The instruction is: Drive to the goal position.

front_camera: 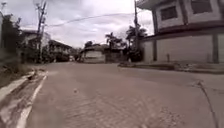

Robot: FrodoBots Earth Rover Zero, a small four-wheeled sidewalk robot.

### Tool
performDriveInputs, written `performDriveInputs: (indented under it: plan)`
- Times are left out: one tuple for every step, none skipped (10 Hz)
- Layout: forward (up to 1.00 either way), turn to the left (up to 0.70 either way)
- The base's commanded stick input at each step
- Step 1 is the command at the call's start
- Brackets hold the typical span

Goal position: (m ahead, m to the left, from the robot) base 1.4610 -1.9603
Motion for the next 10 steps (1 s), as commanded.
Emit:
performDriveInputs:
  plan:
    - [0.70, -0.34]
    - [0.70, -0.34]
    - [0.70, -0.34]
    - [0.70, -0.34]
    - [0.70, -0.34]
    - [0.70, -0.34]
    - [0.70, -0.34]
    - [0.70, -0.34]
    - [0.70, -0.34]
    - [0.70, -0.34]
